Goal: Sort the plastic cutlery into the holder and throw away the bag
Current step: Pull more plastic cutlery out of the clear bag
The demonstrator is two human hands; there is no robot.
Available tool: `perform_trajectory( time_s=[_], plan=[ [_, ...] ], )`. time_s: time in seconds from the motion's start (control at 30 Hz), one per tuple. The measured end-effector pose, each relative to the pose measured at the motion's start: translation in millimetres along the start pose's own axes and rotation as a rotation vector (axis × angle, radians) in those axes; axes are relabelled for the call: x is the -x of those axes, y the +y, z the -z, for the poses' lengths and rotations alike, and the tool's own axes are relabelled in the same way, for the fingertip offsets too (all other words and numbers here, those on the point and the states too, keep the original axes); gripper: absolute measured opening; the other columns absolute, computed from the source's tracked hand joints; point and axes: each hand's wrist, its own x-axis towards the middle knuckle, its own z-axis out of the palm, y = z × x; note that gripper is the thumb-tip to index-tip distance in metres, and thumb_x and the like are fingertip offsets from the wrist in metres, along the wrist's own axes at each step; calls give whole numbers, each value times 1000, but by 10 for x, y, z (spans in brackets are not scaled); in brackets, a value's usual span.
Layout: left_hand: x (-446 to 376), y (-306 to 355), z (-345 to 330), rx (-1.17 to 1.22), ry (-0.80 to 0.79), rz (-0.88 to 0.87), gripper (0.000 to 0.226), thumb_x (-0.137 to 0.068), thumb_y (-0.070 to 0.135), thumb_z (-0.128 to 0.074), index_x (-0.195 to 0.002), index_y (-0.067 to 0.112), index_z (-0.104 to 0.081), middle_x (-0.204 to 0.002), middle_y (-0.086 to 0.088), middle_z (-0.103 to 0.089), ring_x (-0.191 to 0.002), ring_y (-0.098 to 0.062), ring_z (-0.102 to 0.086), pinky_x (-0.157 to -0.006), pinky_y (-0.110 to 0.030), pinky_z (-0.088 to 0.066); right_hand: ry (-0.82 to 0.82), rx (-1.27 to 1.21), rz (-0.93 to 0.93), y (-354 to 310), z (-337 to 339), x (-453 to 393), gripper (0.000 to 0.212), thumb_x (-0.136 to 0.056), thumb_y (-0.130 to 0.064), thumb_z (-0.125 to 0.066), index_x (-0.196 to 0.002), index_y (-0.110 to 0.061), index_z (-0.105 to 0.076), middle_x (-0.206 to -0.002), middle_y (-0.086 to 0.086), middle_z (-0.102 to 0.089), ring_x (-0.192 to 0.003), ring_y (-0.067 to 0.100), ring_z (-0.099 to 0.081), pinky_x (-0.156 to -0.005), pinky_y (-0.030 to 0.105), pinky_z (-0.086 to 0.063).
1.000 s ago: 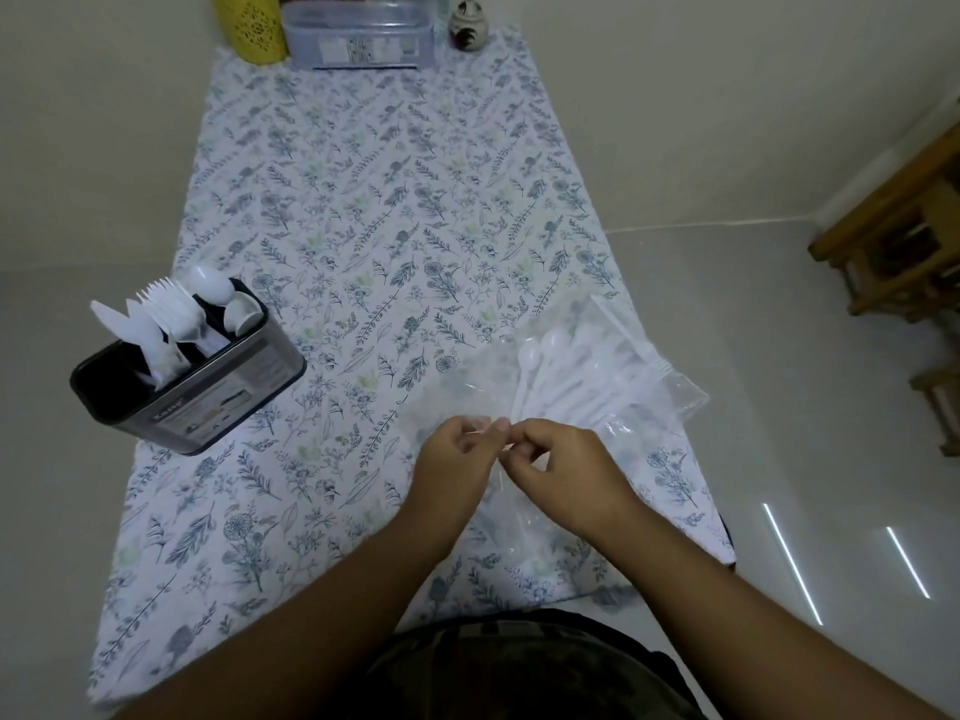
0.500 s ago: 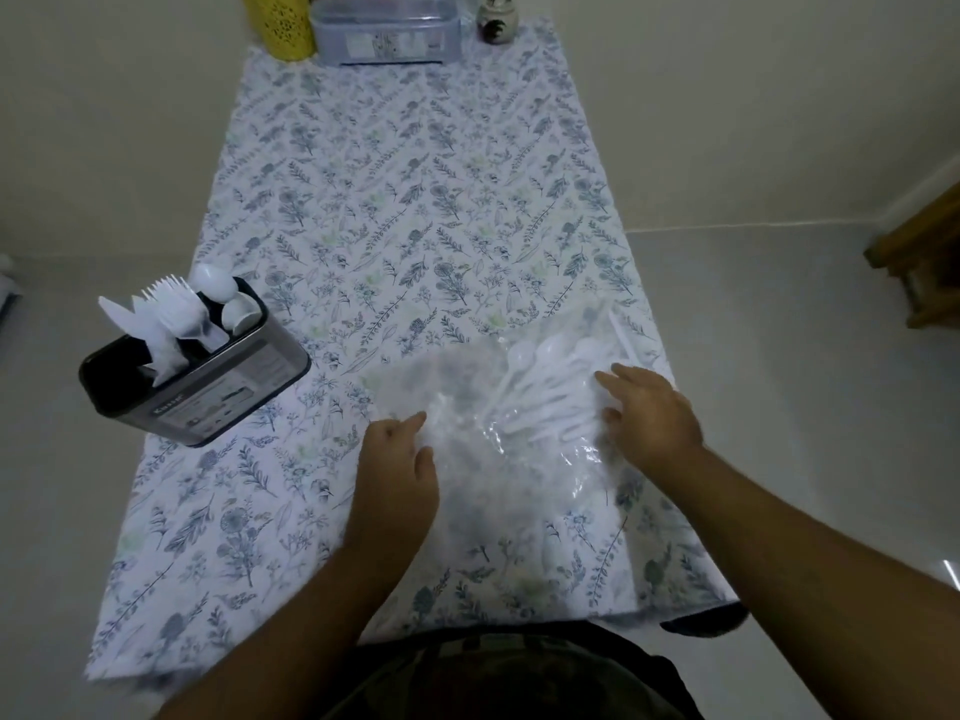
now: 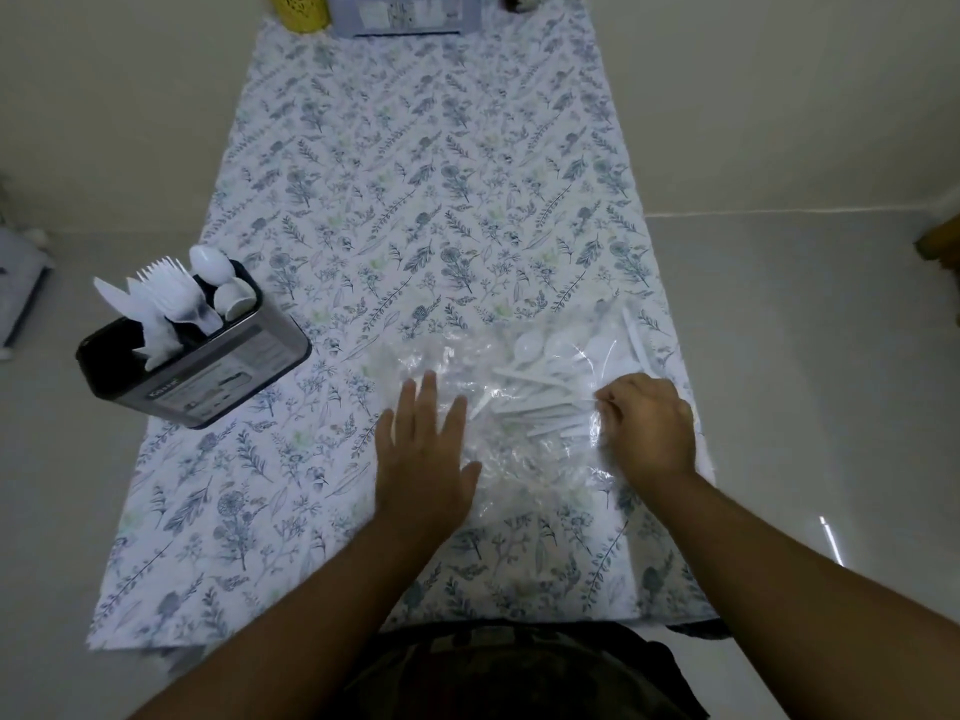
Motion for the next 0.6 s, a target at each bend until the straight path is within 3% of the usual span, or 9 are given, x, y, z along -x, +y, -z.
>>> perform_trajectory(
  time_s=[0.07, 0.17, 0.3, 0.4, 0.53, 0.6],
  plan=[
    [-115, 41, -37, 7, -24, -46, 76, -92, 50, -57, -156, 22, -26, -166, -13, -10, -153, -33, -5, -120, -56, -15, 20, -25, 6, -12, -1, 22, 8, -90, -11, -72, -91, -18, -75, -98, -1, -72, -98, 31, -60, -83, 41, -43],
    [-267, 52, -24, 43, -1, -70, 67, -93, 45, -58, -151, 20, -37, -158, -7, -37, -148, -28, -30, -117, -51, -27, 66, -54, 36, -27, 44, 39, 12, -91, -8, -70, -93, -19, -75, -97, -2, -73, -98, 30, -60, -84, 41, -44],
    [-363, -41, -20, 132, 88, -112, 47, -85, 34, -71, -128, 16, -65, -125, -4, -67, -117, -26, -61, -94, -44, -49, 116, -41, 86, -124, 159, 24, 21, -88, -1, -71, -94, -21, -75, -91, -4, -73, -89, 31, -60, -80, 42, -46],
    [-354, -86, -43, 244, 146, -121, 31, -85, 24, -74, -114, 13, -73, -111, -4, -74, -102, -26, -67, -84, -40, -55, 204, -41, 151, -242, 321, 6, 26, -85, 0, -76, -97, -23, -78, -90, -4, -73, -90, 30, -58, -80, 39, -43],
    [-284, -80, -64, 380, 140, -107, 24, -93, 25, -66, -114, 16, -75, -109, 0, -76, -101, -21, -67, -85, -32, -56, 364, -6, 259, -528, 498, 52, 35, -82, 0, -73, -100, -30, -80, -94, -5, -70, -96, 22, -50, -83, 33, -30],
    [-221, -86, -87, 423, 142, -91, 24, -94, 22, -65, -115, 14, -74, -110, -2, -75, -102, -21, -67, -86, -36, -58, 378, 14, 306, -633, 505, 94, 43, -78, 5, -72, -99, -31, -80, -94, -4, -69, -95, 22, -49, -82, 32, -27]
  ],
)
